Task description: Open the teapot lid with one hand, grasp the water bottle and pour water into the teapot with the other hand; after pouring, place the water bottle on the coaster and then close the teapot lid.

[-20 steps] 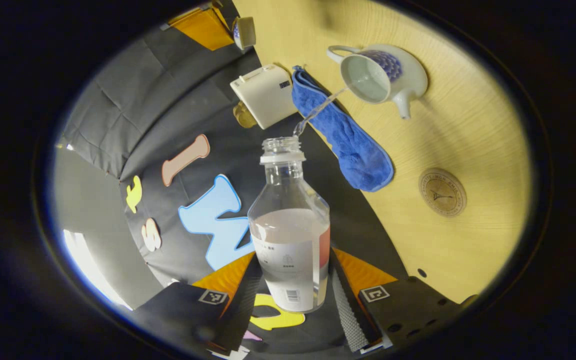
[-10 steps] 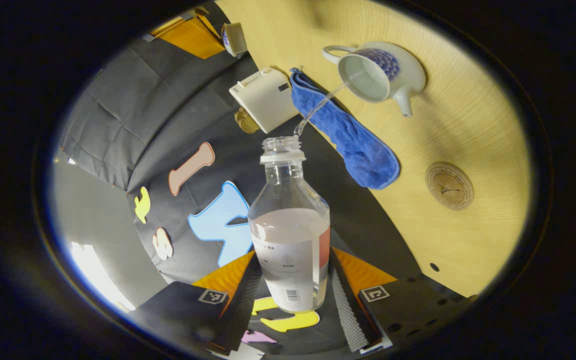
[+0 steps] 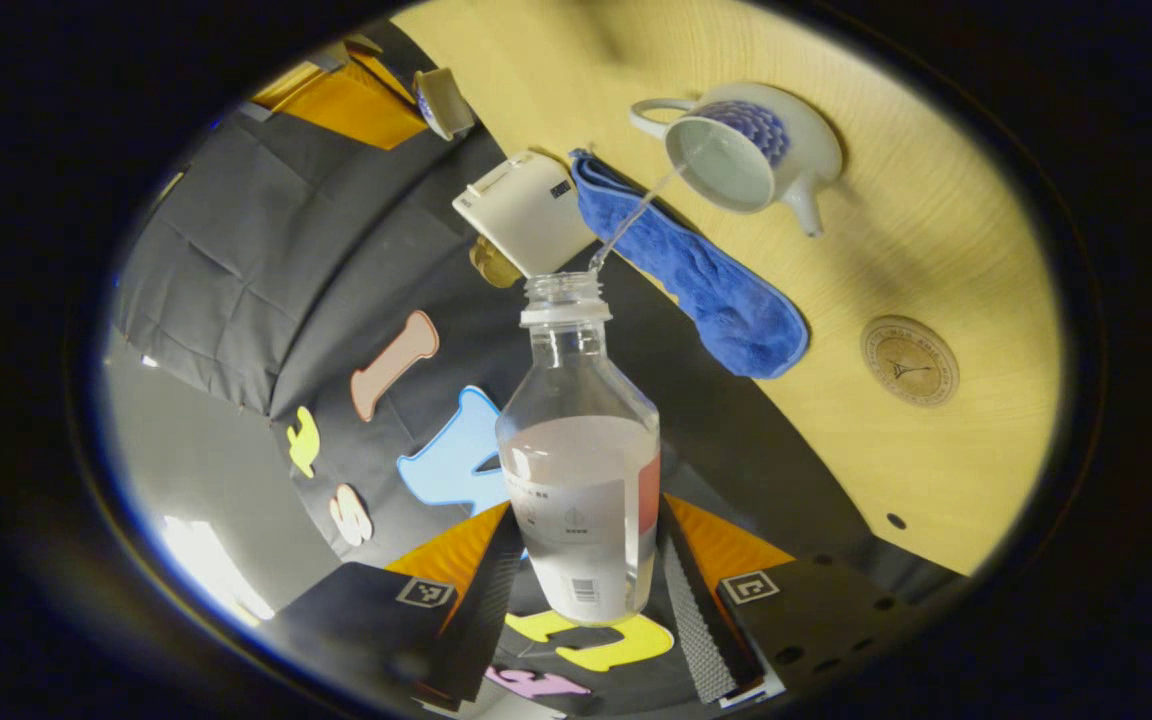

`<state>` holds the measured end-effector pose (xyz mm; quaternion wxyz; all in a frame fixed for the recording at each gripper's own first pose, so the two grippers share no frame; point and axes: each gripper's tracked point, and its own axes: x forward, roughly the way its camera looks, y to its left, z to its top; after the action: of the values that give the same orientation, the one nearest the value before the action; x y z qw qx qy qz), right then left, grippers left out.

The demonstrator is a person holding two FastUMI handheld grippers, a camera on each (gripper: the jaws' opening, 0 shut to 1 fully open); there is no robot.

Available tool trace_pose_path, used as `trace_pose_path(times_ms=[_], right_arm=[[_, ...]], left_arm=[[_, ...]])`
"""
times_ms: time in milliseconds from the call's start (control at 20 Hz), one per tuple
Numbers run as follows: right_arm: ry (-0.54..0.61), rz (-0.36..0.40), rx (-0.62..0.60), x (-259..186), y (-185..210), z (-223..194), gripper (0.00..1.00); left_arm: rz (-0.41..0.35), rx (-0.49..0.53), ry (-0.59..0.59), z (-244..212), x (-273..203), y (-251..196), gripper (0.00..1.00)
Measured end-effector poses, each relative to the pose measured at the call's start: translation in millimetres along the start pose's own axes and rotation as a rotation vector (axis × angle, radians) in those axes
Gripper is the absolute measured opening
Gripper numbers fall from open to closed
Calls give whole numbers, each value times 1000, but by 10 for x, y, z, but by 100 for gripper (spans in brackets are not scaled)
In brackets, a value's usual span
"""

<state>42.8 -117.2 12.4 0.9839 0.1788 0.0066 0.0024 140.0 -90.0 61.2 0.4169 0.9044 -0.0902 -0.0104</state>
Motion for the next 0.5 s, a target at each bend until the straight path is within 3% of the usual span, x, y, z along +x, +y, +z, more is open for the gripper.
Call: trace_pose_path(times_ms=[500], right_arm=[[0, 6, 17, -13, -4, 10, 5]], left_arm=[[13, 92, -29, 114, 39, 66, 89]])
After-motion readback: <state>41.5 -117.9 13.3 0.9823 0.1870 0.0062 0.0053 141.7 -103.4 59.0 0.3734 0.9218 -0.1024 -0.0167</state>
